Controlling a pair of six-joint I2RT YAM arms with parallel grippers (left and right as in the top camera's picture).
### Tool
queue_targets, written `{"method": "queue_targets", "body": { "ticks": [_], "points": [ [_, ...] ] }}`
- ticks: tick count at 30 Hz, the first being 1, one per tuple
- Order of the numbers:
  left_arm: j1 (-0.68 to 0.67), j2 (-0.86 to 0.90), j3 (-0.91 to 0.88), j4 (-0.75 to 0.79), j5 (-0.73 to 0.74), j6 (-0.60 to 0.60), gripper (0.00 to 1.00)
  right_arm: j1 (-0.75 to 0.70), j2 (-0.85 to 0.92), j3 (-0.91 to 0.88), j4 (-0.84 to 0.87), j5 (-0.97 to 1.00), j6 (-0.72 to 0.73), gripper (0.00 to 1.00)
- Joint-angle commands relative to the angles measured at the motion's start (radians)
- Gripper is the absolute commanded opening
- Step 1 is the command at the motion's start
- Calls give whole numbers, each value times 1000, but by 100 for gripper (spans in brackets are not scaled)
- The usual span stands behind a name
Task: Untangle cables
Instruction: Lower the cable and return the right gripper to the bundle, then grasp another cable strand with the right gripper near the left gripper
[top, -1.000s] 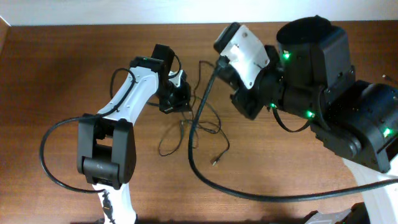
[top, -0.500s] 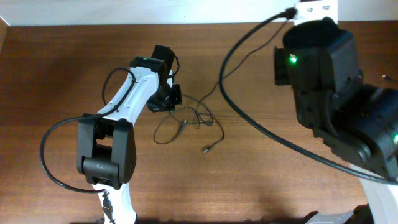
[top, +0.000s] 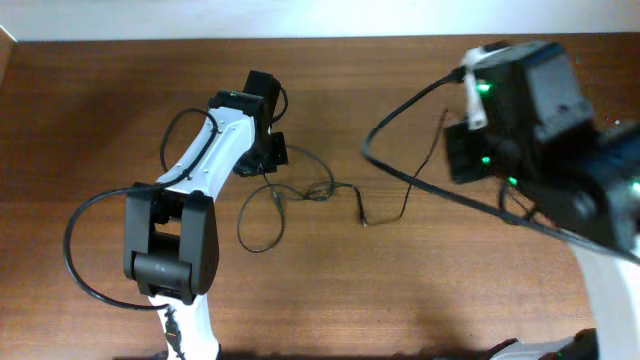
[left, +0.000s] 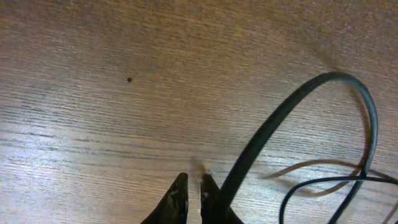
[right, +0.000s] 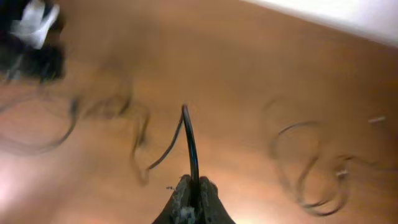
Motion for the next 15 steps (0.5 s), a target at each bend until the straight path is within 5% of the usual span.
{"method": "queue_targets", "body": {
  "ticks": [1,10,15],
  "points": [
    [0,5,8,-1,-14,-14,11,-4,60,-140,2,-150,12,4],
    [0,5,8,-2,-14,-14,15,-4,145,-647,431,-546,29,5],
    [0,5,8,-2,-14,-14,15,-4,150,-839,726,-571,348,18]
  ]
}}
